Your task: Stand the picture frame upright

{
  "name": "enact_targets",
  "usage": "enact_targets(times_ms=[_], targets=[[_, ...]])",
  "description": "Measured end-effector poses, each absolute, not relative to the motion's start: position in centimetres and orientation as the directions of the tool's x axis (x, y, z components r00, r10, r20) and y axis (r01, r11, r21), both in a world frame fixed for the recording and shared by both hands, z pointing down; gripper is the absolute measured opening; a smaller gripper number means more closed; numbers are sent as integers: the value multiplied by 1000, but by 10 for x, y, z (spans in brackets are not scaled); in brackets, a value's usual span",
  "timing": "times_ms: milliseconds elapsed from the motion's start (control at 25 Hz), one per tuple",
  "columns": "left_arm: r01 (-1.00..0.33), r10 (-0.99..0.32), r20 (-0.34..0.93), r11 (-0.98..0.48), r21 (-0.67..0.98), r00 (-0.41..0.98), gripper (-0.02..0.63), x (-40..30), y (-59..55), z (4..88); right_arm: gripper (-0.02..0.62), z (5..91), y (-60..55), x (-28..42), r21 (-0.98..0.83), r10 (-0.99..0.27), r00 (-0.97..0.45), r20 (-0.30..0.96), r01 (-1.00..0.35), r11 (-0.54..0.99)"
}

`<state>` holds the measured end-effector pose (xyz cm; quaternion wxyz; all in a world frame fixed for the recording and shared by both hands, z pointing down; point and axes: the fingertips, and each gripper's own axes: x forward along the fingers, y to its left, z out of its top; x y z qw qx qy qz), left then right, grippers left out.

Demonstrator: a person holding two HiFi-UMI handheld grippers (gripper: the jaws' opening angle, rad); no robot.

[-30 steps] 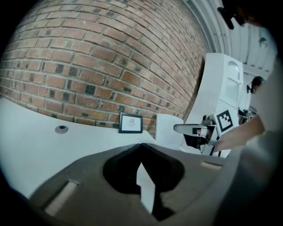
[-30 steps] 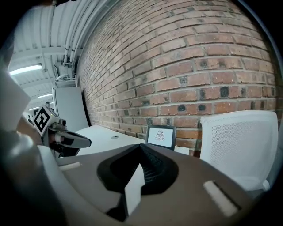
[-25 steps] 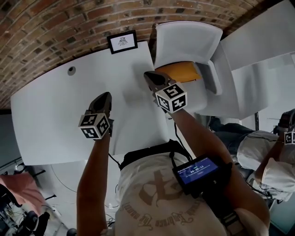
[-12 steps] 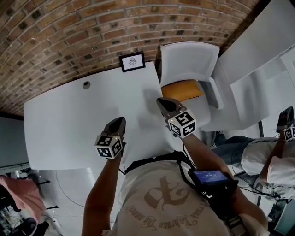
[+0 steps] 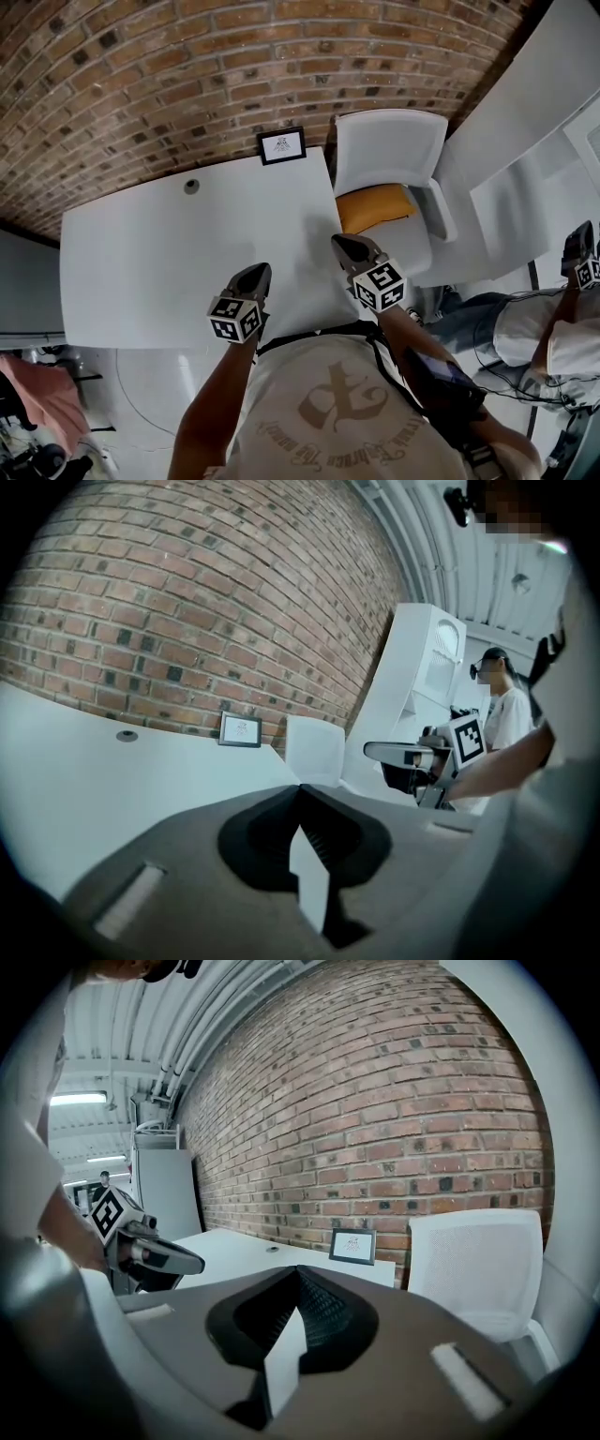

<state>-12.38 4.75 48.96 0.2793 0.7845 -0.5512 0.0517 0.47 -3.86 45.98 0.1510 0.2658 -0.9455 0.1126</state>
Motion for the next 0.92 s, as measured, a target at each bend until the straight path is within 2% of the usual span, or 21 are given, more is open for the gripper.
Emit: enact_targets(times_ms=[920], targets=[[-890, -831, 387, -253, 379, 401, 3, -142, 37, 496, 7, 463, -43, 5, -172, -509, -784, 355, -590, 788]])
